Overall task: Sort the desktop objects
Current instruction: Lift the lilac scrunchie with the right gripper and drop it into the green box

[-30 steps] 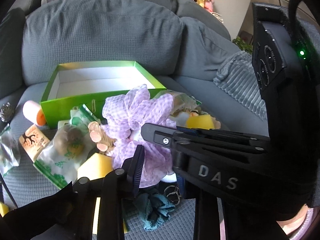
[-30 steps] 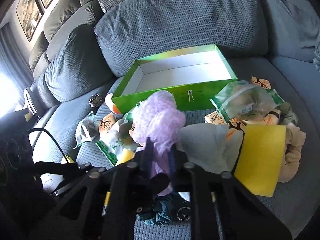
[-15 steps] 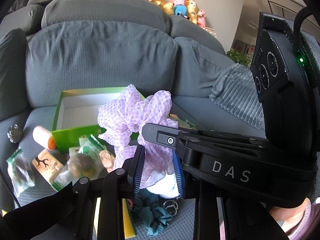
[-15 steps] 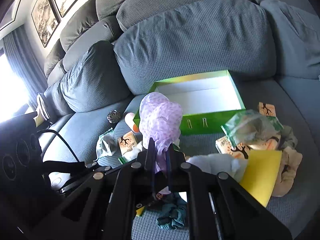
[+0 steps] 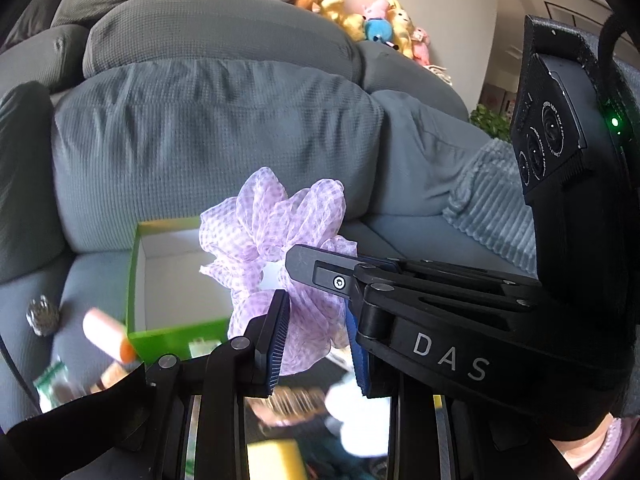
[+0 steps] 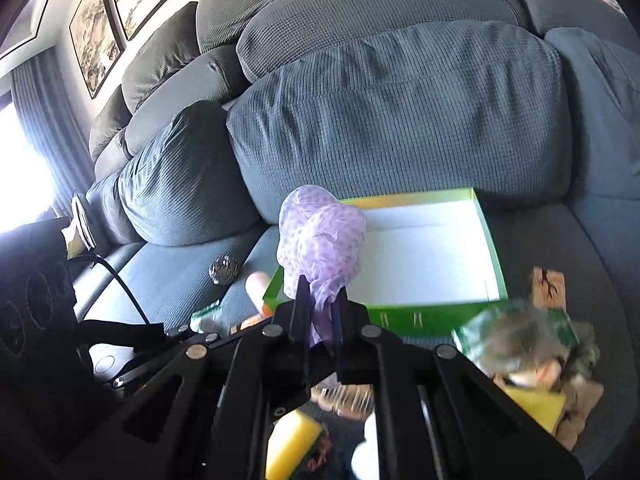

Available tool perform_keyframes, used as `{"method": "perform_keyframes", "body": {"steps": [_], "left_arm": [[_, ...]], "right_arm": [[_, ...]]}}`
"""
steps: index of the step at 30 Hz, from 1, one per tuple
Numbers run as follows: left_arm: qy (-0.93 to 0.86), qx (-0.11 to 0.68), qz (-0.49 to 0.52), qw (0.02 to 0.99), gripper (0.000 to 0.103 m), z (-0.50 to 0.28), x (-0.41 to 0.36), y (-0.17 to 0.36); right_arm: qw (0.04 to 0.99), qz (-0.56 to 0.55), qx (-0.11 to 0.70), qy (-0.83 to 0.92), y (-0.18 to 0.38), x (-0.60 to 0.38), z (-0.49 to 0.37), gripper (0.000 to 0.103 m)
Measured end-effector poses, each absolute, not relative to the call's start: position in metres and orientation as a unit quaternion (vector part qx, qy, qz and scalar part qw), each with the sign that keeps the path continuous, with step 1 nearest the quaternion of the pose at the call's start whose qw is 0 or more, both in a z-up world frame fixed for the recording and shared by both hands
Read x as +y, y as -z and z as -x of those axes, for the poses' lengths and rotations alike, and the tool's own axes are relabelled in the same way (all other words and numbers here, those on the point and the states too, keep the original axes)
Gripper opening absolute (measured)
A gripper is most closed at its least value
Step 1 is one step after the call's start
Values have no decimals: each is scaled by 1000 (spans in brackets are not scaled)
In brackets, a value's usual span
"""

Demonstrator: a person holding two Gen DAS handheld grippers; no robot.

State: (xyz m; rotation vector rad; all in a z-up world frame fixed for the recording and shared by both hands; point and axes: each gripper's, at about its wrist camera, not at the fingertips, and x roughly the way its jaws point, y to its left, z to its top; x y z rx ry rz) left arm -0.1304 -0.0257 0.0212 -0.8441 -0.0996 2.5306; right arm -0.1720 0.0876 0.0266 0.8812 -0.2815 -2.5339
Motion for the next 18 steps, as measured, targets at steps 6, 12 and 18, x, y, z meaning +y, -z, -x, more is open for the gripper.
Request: {"method": "perform_keyframes", "body": {"steps": [6, 12, 18], "left_arm": [[-923, -35, 305, 232, 29, 156, -26, -22], [-920, -39, 316, 229, 29, 180, -28, -16], [-919, -42, 322, 224, 29, 197, -32, -7]], "right_arm": [[216, -313, -96, 920, -30, 84, 200, 9], [211, -318, -95, 919, -25, 82, 224, 9], [208, -323, -94, 918, -16, 80, 242, 9]]}}
